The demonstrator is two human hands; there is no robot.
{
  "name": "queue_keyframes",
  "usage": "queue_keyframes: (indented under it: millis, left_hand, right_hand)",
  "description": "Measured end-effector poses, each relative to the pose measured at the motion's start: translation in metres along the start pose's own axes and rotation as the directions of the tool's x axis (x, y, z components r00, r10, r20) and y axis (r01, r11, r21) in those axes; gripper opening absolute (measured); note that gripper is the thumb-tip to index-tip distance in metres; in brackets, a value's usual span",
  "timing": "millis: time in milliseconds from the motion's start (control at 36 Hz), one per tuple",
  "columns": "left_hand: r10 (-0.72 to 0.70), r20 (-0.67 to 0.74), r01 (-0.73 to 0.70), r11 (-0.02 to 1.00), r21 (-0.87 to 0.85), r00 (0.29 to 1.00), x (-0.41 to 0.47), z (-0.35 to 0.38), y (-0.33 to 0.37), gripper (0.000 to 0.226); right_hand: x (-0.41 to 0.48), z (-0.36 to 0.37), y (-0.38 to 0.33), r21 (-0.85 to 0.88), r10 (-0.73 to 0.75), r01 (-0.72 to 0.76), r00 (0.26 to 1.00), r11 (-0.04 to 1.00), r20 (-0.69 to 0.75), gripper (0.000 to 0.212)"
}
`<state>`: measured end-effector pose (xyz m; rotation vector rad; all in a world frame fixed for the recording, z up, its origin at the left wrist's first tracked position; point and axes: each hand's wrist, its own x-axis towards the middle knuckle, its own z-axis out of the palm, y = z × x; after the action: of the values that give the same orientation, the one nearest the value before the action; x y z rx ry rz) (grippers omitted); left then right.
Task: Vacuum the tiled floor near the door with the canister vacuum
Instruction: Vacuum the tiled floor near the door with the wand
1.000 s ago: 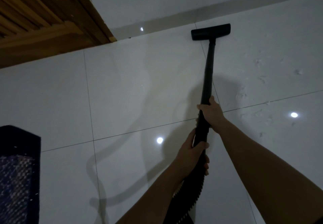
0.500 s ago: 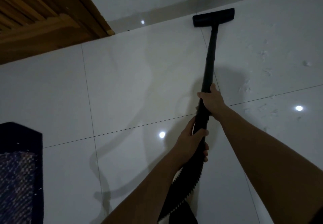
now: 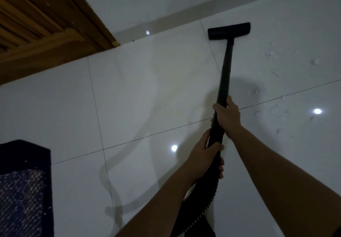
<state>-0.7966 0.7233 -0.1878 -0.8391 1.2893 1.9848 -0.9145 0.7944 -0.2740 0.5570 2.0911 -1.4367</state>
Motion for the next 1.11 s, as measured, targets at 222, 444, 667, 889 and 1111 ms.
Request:
queue_keyframes:
  millis: [222,444,667,889,1111]
  left_hand:
    - [-0.02,0.015,0.02,0.999,0.04,1.0,-0.009,0.021,-0.013,0.041]
    - [-0.03,0.041,0.026,0.996,0.082,0.999,-0.011,0.036,-0.017,0.043]
    - [-0.032,0.079,0.025,0.995,0.096,0.996,0.008,0.053,-0.011,0.048]
    - [-0.025,0.104,0.014,0.994,0.109,0.994,0.038,0.066,0.006,0.049]
    - [-0.008,0.132,-0.007,0.994,0.111,0.991,0.063,0.073,0.025,0.046]
  right_hand:
    - [-0.021,-0.027,0.009,0.029,0.01,-0.009,1.0,1.0,-0.026,0.045]
    - [-0.028,-0.046,0.018,0.033,0.009,-0.006,0.997,0.999,-0.082,0.039]
    - [-0.015,-0.069,0.017,0.087,0.033,-0.023,0.993,0.996,-0.117,0.039]
    - [0.014,-0.088,0.006,0.046,0.001,0.007,0.986,0.999,-0.165,0.033]
    - [0.043,-0.099,-0.007,0.029,-0.026,0.032,0.982,0.999,-0.186,0.037]
